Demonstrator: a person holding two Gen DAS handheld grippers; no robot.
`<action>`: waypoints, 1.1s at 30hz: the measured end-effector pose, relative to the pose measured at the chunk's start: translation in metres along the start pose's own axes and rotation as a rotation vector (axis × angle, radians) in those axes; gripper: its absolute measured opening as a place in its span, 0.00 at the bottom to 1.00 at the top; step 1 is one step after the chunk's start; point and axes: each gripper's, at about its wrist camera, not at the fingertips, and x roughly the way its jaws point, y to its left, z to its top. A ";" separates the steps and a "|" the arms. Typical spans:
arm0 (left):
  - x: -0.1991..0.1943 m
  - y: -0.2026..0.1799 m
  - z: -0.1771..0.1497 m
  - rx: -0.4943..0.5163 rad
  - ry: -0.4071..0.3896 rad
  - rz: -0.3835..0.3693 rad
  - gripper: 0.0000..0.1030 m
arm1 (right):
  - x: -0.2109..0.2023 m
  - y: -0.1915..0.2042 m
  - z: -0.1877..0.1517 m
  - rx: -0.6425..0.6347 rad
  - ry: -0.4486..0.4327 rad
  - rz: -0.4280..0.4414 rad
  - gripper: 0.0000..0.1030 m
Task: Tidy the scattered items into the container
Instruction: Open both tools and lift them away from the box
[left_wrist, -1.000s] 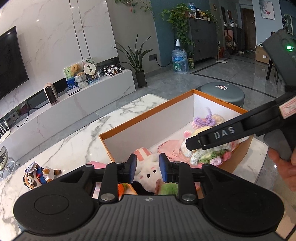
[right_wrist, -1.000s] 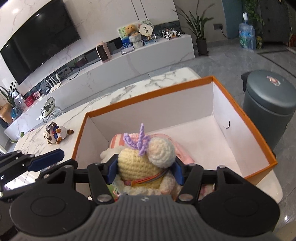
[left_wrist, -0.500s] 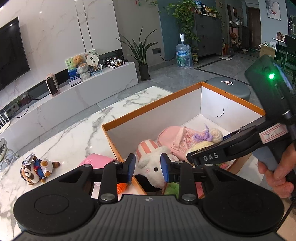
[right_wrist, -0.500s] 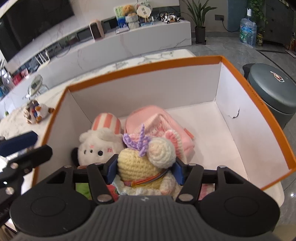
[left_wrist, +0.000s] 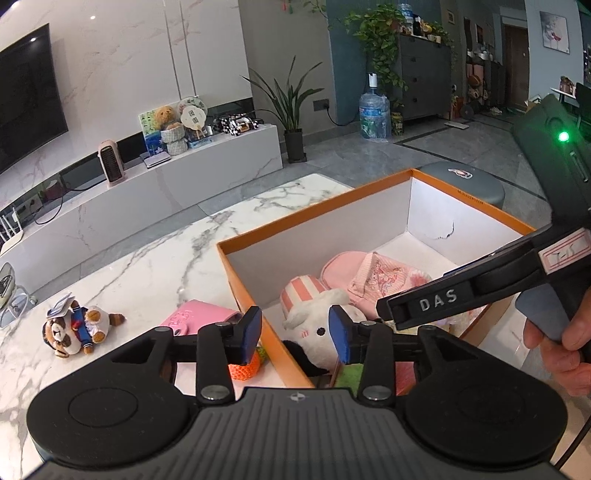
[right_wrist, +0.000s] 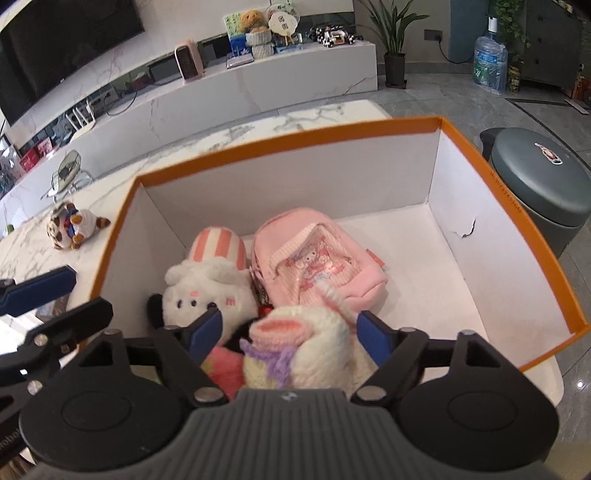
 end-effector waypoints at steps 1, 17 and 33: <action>-0.003 0.001 0.000 -0.004 -0.004 0.002 0.46 | -0.003 0.001 0.000 0.000 -0.009 -0.002 0.80; -0.052 0.007 0.001 -0.030 -0.071 0.045 0.46 | -0.028 0.008 -0.016 -0.006 -0.047 -0.038 0.32; -0.100 0.014 -0.009 -0.088 -0.103 0.093 0.46 | -0.099 0.050 -0.039 -0.069 -0.160 0.008 0.44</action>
